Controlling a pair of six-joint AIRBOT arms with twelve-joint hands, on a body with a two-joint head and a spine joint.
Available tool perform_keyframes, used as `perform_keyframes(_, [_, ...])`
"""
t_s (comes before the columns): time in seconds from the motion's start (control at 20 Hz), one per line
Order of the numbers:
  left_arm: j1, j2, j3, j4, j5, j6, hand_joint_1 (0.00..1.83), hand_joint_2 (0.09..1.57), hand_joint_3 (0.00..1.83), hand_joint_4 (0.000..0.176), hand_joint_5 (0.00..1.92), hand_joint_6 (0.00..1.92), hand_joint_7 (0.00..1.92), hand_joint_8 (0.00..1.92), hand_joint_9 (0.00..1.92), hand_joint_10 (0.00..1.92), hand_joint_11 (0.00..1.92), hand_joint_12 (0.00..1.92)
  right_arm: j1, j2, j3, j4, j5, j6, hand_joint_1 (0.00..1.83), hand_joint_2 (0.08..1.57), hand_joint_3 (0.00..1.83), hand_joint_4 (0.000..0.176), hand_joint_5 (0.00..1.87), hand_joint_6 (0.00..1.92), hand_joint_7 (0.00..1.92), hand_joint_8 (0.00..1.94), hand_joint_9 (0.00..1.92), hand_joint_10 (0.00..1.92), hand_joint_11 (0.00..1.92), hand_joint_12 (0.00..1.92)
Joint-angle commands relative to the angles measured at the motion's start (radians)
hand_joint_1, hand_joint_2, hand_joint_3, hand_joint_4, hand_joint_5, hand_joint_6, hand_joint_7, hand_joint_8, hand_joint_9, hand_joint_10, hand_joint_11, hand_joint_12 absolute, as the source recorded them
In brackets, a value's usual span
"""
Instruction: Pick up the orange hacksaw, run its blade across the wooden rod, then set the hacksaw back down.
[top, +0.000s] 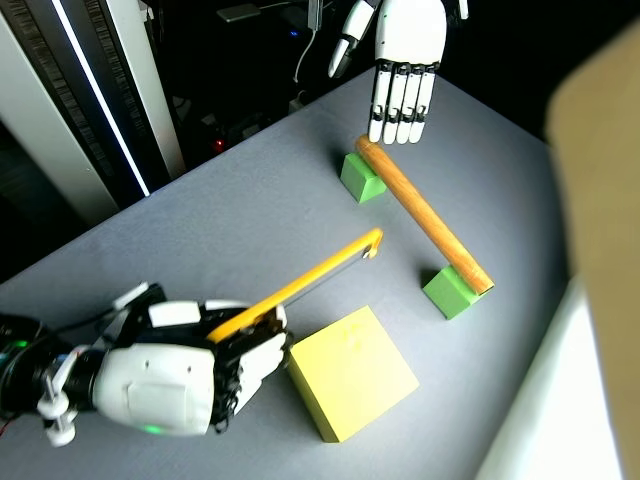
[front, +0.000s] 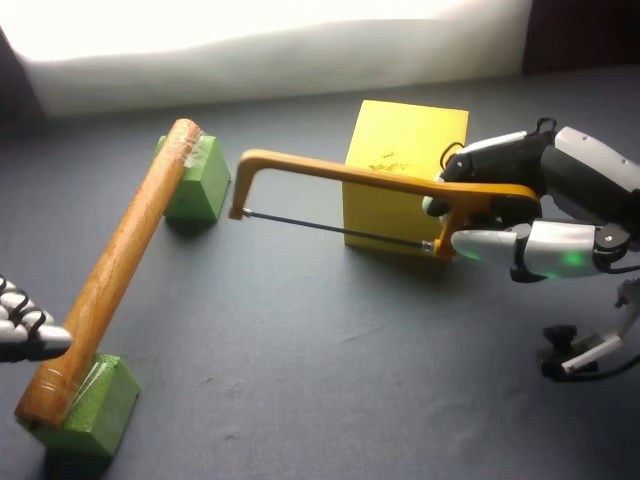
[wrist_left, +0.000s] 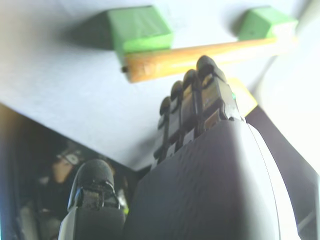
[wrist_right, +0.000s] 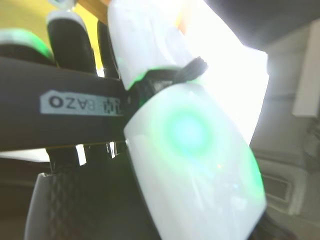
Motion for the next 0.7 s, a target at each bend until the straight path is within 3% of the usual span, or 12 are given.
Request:
perform_keyframes(0.0, [-0.003,0.010,0.001,-0.059,-0.006,0.029,0.09,1.22,0.00,0.000,0.08,0.00,0.11,0.00,0.07,0.00,0.00,0.17,0.019,0.002,-0.002,0.025,0.130,0.005,1.26,1.15,0.00,0.000,0.89,0.93,0.96,1.28,1.09,1.16,1.08,1.42])
perform_keyframes(0.1, [0.016,0.010,0.003,-0.067,-0.031,0.044,0.03,1.23,0.00,0.000,0.07,0.00,0.10,0.00,0.08,0.00,0.00,0.16,0.036,-0.009,-0.002,0.024,0.109,-0.005,1.26,1.14,0.00,0.000,0.91,0.90,0.98,1.24,1.08,1.15,1.07,1.44])
perform_keyframes(0.15, [0.026,0.010,0.003,-0.067,-0.032,0.044,0.03,1.23,0.00,0.000,0.06,0.00,0.10,0.00,0.07,0.00,0.00,0.15,0.046,-0.015,-0.001,0.024,0.088,-0.014,1.25,1.16,0.00,0.000,0.88,0.94,0.95,1.30,1.07,1.28,1.07,1.53])
perform_keyframes(0.2, [0.031,0.010,0.002,-0.067,-0.035,0.044,0.04,1.23,0.00,0.000,0.07,0.00,0.10,0.00,0.07,0.00,0.00,0.15,0.051,-0.020,0.003,0.024,0.079,-0.029,1.25,1.16,0.00,0.000,0.89,0.93,0.93,1.32,1.03,1.29,1.04,1.53])
perform_keyframes(0.35, [0.047,0.008,-0.008,-0.067,-0.041,0.045,0.02,1.24,0.00,0.000,0.04,0.00,0.07,0.00,0.04,0.00,0.01,0.07,0.086,-0.051,0.021,0.024,0.039,-0.077,1.26,1.14,0.00,0.000,0.92,0.90,0.97,1.25,1.09,1.10,1.07,1.35])
perform_keyframes(0.65, [0.070,0.001,-0.032,-0.106,0.007,0.084,0.02,1.23,0.00,0.000,0.06,0.00,0.08,0.00,0.05,0.00,0.00,0.16,0.151,-0.108,0.040,0.023,-0.019,-0.118,1.26,1.14,0.00,0.000,0.90,0.91,0.98,1.24,1.11,1.15,1.09,1.44])
